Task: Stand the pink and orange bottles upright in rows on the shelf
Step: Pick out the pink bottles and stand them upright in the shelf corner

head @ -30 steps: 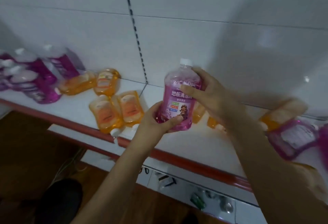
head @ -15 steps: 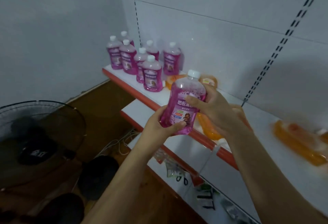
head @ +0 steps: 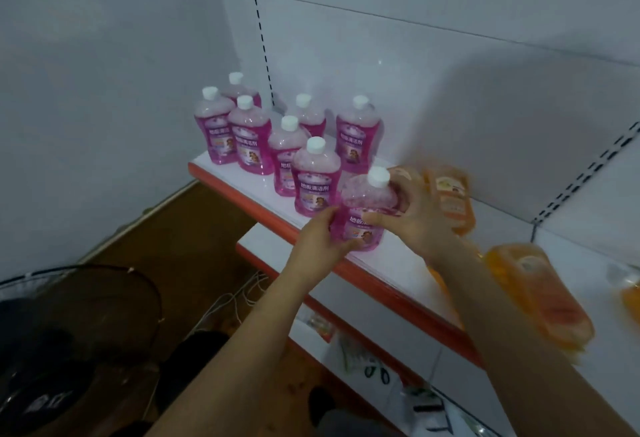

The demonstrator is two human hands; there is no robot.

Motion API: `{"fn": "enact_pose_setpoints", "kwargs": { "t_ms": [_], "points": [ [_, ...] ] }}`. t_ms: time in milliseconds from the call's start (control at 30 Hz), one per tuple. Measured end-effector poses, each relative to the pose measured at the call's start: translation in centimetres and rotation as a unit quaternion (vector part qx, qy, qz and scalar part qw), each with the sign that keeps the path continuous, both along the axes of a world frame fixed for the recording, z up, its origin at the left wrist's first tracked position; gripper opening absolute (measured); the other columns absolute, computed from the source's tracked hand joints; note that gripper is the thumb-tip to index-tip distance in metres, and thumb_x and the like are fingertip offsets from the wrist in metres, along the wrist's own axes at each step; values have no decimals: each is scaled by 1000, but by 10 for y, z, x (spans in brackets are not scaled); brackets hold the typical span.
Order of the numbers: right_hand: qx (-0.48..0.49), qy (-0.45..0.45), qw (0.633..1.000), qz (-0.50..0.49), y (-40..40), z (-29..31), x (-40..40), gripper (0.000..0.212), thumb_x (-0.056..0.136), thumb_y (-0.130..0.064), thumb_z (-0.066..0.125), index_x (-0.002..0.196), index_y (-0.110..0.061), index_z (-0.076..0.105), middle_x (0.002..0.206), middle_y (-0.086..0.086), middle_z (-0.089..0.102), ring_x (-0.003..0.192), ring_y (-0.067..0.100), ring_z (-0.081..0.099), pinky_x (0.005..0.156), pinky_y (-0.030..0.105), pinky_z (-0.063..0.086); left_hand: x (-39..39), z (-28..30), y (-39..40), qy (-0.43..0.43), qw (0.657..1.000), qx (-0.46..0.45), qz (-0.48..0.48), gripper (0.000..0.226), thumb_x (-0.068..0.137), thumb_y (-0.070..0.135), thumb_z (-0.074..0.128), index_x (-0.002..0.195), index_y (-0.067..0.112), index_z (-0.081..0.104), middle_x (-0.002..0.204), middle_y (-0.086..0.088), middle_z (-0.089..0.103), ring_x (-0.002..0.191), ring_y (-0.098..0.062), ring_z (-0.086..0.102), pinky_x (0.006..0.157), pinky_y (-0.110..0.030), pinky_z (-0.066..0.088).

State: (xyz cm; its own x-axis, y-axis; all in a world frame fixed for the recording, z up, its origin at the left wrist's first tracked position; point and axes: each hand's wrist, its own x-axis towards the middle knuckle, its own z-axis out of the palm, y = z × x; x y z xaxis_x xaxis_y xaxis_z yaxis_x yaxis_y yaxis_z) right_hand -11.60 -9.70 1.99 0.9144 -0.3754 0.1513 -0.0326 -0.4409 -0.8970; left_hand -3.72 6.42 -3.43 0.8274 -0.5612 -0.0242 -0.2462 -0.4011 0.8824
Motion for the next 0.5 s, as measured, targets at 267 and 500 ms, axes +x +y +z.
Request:
{"fn": "enact_pose_setpoints", "kwargs": {
  "t_ms": [267,500],
  "points": [
    [21,-8,999,-48,2,-28,25,57,76,-10,83,116,-39,54,106,-26,64,100,-6,64,83,14,51,9,-30,1,-125,991,39,-22,72,88,32,73,149,22,37,141,3,47,124,-7,47,88,5,27],
    [-22,10,990,-138,31,-13,0,68,76,-35,82,134,-35,47,122,-21,56,113,2,55,91,11,39,-12,-30,33,-158,987,-14,-10,65,89,32,72,144,24,39,137,6,43,122,-6,48,94,-28,55]
  ]
}}
